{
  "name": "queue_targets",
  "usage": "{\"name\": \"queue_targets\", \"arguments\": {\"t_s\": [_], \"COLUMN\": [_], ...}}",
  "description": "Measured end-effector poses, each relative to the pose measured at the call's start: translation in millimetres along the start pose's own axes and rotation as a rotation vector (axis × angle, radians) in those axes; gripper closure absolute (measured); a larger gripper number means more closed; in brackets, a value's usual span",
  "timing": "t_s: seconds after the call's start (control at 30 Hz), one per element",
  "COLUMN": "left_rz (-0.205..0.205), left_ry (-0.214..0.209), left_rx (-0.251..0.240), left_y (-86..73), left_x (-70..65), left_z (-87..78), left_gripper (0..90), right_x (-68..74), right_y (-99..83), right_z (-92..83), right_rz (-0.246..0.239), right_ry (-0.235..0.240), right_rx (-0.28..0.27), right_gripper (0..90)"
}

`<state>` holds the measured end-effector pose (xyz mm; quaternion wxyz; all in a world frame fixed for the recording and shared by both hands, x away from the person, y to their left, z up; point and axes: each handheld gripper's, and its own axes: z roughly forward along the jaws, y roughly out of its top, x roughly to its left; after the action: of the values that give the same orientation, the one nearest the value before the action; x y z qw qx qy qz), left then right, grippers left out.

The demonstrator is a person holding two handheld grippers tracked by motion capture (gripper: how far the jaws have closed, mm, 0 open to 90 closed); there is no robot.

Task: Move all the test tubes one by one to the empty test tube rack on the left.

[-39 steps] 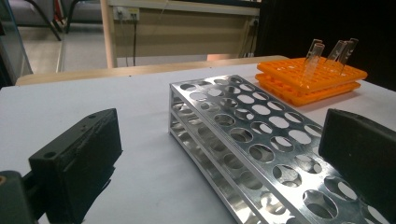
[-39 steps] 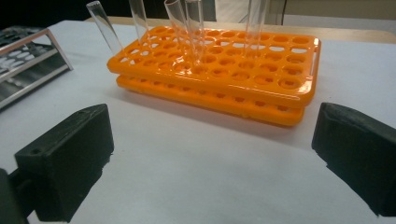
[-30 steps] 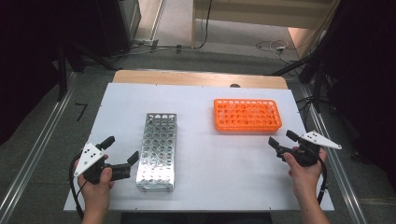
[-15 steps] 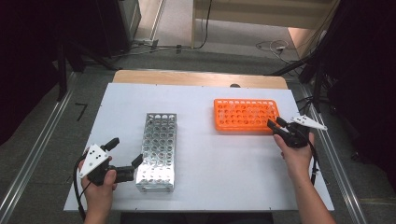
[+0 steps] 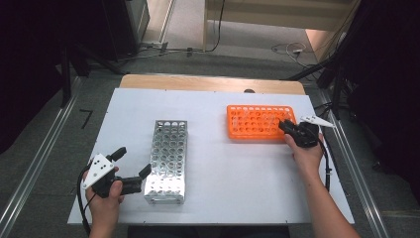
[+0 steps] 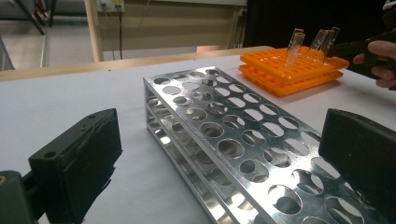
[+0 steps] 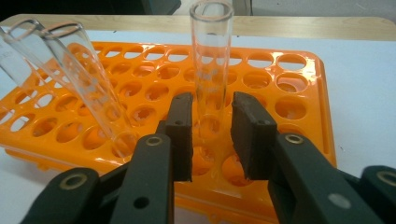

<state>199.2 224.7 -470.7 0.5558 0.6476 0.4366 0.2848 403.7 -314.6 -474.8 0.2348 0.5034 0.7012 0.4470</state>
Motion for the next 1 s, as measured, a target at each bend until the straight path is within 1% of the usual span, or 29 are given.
{"name": "queue_targets", "arguments": {"t_s": [0.17, 0.3, 0.37, 0.43, 0.47, 0.6, 0.8, 1.0], "left_rz": [0.003, 0.002, 0.006, 0.005, 0.005, 0.003, 0.005, 0.008], "left_ry": [0.003, 0.001, -0.002, -0.003, -0.003, 0.0, -0.002, -0.008], "left_rx": [0.002, 0.008, 0.01, 0.009, 0.01, 0.011, 0.012, 0.012], "left_y": [0.1, -0.7, -0.6, -0.6, -0.7, -0.8, -1.1, -0.5], "left_x": [-0.7, -1.3, -1.7, -1.9, -1.8, -1.7, -3.6, -3.7], "left_z": [-0.6, -0.2, -0.1, -0.1, -0.1, -0.3, 0.6, 0.4], "left_gripper": [0.0, 0.0, 0.0, 0.0, 0.0, 0.0, 0.0, 0.0], "right_x": [2.2, 4.2, 4.9, 6.3, 6.5, 6.4, 9.6, 8.9], "right_y": [-0.7, 0.1, -0.3, -0.3, -0.3, -0.2, 1.8, 4.1], "right_z": [6.1, 9.4, 10.9, 12.2, 12.8, 15.1, 18.1, 14.7], "right_rz": [0.005, -0.002, -0.018, -0.029, -0.028, -0.023, -0.05, -0.043], "right_ry": [0.006, -0.013, -0.021, -0.048, -0.053, -0.057, -0.07, -0.066], "right_rx": [-0.005, -0.011, -0.02, -0.025, -0.028, -0.038, -0.036, -0.052], "right_gripper": [69.0, 71.4, 71.7, 70.5, 70.4, 71.3, 73.8, 74.0]}}
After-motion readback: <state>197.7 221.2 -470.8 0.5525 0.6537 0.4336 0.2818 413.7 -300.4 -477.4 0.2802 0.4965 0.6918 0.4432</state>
